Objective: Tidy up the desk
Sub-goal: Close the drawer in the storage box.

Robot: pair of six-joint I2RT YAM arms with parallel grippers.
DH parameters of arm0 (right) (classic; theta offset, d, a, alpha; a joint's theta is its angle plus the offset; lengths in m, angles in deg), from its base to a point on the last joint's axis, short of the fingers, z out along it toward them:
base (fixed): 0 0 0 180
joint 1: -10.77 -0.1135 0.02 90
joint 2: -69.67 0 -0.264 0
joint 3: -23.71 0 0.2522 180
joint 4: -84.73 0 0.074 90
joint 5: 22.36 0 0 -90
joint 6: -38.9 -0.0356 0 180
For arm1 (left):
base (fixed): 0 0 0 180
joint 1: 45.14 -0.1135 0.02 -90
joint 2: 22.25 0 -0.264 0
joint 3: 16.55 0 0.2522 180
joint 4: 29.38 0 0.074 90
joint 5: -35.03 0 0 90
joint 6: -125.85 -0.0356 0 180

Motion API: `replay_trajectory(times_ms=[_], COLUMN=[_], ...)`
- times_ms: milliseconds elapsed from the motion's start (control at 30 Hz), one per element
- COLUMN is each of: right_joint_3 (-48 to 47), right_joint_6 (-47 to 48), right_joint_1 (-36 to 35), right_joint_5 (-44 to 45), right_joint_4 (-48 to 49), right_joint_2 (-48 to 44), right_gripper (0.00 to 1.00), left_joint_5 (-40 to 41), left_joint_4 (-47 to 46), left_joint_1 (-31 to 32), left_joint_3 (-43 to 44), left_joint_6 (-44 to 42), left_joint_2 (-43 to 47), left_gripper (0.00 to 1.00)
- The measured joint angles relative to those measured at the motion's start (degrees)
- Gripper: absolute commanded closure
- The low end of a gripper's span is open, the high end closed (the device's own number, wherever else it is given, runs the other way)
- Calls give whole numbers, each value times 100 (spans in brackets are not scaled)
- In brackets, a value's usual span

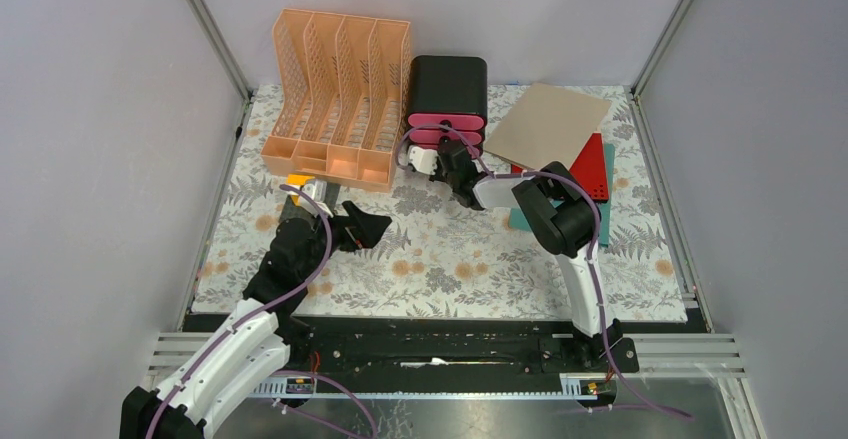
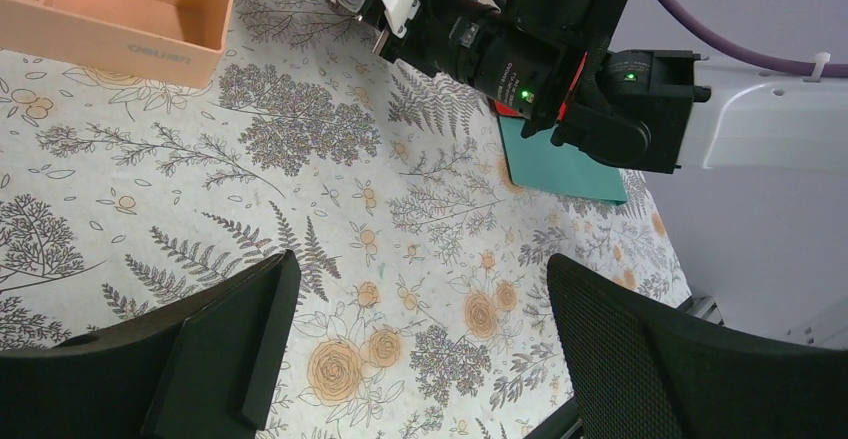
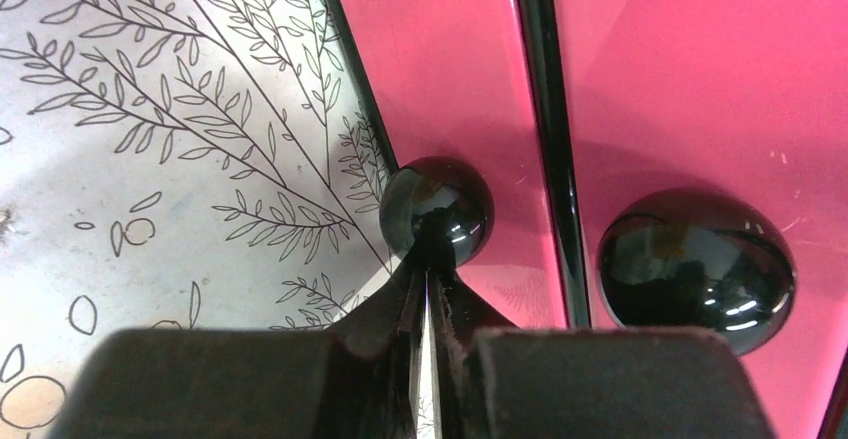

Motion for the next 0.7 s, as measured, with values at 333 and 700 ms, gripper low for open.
replay_trajectory(times_ms=[333,700], right_joint_3=[328,175], right_joint_6=[-629,-887], right_joint_1=[0,96], right_joint_5=[-479,-2603], right_joint_4=[-752,-3569], right_joint_2=[-772,-2570], right_gripper=[64,60], left_joint_5=[0,-4], left_joint_4=[9,17], left_joint_1=[0,0], left_joint_3=[33,83], left_joint_6=[0,-2], left_joint_2=[66,68], left_gripper=[1,1])
